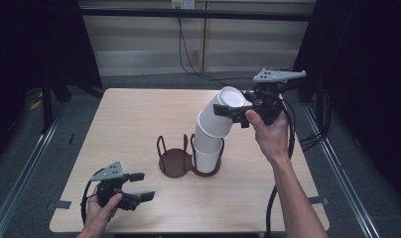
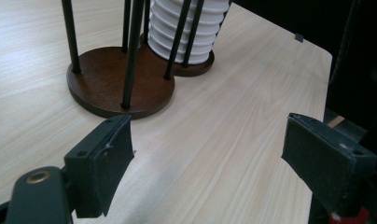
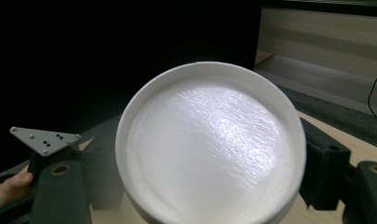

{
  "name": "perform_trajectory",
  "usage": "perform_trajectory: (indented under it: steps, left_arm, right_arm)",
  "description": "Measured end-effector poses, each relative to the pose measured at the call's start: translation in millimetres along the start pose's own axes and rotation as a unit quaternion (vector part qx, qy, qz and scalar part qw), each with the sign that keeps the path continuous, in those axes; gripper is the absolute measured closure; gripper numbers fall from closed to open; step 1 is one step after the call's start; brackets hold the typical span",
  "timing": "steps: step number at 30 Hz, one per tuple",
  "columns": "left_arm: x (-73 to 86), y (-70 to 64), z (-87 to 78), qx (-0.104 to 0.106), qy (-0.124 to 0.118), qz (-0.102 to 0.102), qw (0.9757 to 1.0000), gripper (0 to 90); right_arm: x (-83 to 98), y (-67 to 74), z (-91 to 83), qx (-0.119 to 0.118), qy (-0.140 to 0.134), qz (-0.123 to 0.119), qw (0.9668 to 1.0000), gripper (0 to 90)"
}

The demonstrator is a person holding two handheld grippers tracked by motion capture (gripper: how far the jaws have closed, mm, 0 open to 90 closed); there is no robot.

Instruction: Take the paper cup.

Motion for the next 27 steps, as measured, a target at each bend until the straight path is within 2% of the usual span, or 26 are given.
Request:
perform_trajectory:
  steps: [7,9,11,17,18,20,27]
  left_arm:
    - [-1.9,2.6,-1.2,-0.002,-0.009,-0.004,0.9999,16.1]
    - [-5.4,7.2,2.4,-0.009,-0.010,-0.012,0.9998,16.1]
    - [-8.5,7.7,5.0,-0.010,-0.010,-0.011,0.9998,16.1]
    - [-18.1,0.0,8.3,-0.004,-0.016,0.003,0.9999,16.4]
    - [-22.2,-2.1,8.7,0.004,-0.020,0.006,0.9998,16.7]
    - [-25.6,-2.2,8.3,0.000,-0.022,0.013,0.9997,16.8]
    - [-35.2,1.5,5.1,-0.002,-0.039,0.011,0.9992,17.4]
  right_arm:
    - [-0.3,-1.3,-7.5,-0.006,-0.014,0.006,0.9999,24.3]
    - [1.2,-0.7,-9.6,-0.004,-0.014,0.004,0.9999,24.4]
    - [2.7,0.5,-10.4,-0.009,-0.015,0.007,0.9998,24.4]
    - [7.2,-2.7,-16.0,-0.004,-0.017,0.009,0.9998,24.4]
    - [8.1,-3.6,-19.6,-0.006,-0.020,0.011,0.9997,24.3]
    - [9.1,-3.5,-22.8,-0.006,-0.022,0.011,0.9997,24.4]
    - [18.5,-6.3,-34.9,-0.009,-0.032,0.017,0.9993,24.4]
Point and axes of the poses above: each handheld gripper's, and its own axes: z roughly forward along the jaws, x roughly out of its underside, y roughly to its left, the point moved 8 cm from there along z, roughly forward along the jaws, and after that the axes turned 8 degrees about x, right-handed, at the moved point
